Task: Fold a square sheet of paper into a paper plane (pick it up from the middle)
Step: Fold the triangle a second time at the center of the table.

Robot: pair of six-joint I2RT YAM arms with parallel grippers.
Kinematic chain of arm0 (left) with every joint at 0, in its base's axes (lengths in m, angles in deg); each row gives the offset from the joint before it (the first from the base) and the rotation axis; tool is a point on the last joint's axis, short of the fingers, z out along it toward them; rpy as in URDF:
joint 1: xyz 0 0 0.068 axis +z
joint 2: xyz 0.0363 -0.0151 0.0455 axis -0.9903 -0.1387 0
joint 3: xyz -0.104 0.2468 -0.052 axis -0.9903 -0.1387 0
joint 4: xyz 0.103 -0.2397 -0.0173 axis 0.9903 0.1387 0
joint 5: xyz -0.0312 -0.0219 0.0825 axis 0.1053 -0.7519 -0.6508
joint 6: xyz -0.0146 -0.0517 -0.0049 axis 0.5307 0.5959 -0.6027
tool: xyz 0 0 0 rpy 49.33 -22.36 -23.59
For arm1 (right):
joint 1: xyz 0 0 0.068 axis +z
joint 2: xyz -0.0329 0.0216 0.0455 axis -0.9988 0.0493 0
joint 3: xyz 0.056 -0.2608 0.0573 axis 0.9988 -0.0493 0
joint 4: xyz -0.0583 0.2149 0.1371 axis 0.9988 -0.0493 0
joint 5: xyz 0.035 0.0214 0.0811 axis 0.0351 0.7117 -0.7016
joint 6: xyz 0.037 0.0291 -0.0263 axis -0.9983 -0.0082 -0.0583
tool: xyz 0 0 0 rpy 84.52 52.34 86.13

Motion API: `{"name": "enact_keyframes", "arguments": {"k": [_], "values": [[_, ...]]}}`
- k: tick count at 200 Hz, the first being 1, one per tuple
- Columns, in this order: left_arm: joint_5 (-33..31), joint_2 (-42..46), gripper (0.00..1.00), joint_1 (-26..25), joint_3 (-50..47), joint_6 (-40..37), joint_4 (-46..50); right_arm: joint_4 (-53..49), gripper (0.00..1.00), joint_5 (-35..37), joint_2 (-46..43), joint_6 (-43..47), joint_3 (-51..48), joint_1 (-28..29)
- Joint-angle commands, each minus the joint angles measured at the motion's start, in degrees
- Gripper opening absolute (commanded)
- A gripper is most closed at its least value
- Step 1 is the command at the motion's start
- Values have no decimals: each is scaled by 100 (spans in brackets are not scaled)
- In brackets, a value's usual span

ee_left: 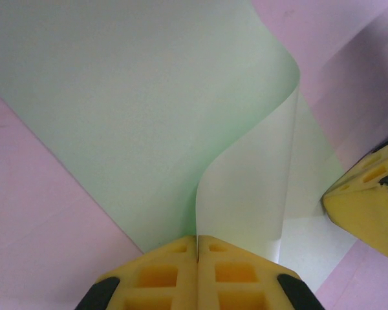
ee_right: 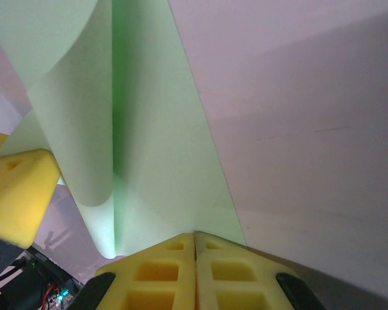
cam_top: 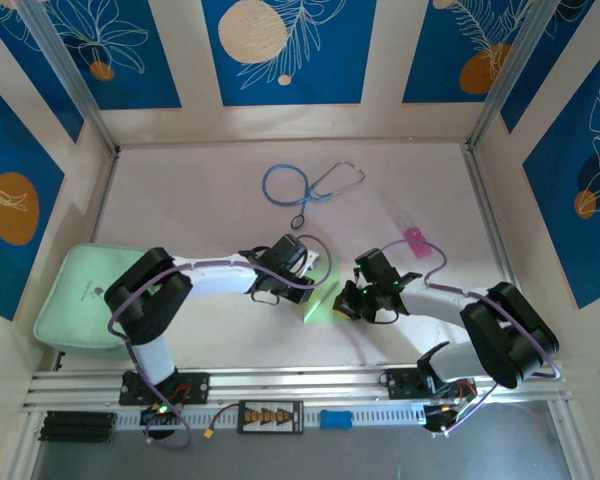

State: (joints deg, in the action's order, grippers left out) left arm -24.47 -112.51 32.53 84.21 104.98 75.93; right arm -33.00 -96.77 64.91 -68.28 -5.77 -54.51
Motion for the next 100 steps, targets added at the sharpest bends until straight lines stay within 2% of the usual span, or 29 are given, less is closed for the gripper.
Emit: {"name": "enact_keyframes", "arguments": {"k": [1,100], "values": [[34,-107,5,79,192,-222,6,-422,9,165,-2,70,1,-7],[-80,-243,5,107,293,-367,146,-485,9,171,7,99,16,-22]]}}
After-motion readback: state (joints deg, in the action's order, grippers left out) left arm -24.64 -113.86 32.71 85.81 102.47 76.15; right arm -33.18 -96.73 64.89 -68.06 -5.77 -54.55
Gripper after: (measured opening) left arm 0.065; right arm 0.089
